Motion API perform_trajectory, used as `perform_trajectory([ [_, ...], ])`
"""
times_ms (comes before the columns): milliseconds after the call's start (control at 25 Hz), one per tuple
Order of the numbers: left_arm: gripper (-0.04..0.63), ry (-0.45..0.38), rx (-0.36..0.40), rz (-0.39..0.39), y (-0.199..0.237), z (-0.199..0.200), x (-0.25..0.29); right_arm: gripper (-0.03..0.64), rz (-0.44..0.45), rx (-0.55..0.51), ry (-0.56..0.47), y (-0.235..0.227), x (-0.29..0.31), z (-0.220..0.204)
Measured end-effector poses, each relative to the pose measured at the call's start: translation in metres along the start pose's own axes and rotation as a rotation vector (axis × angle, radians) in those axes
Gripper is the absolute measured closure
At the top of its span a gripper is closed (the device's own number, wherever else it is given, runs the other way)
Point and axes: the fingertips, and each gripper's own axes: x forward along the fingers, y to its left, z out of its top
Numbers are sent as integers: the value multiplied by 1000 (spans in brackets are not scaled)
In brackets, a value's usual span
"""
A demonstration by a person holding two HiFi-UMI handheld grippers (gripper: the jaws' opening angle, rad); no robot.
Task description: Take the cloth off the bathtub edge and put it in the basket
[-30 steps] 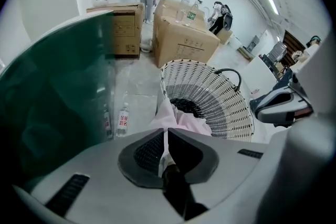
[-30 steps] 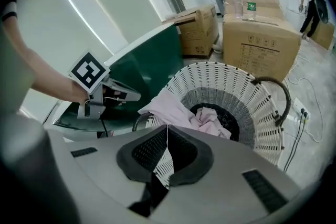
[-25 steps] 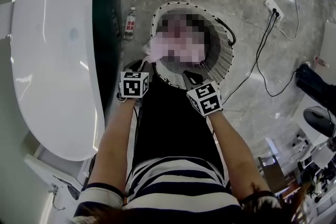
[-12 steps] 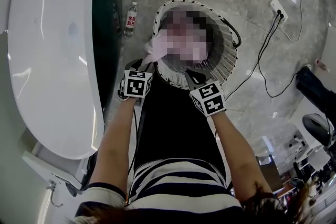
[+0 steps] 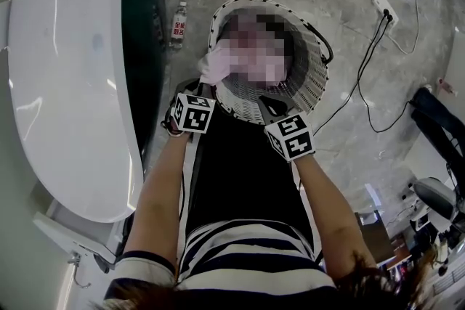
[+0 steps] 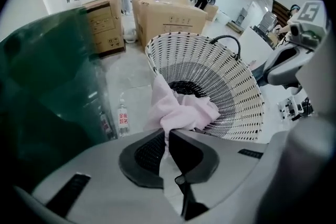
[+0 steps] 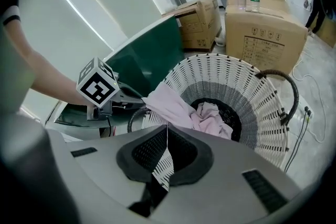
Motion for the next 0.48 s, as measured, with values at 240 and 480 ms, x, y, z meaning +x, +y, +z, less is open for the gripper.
perform_trajectory([
  [240,561,-47,-11,-36,-5,14,-14,588,-6,25,-31,-1,-4,6],
  [480,563,-110,52,-104,-32,39,-36,588,-16,61,-62,3,-14,7],
])
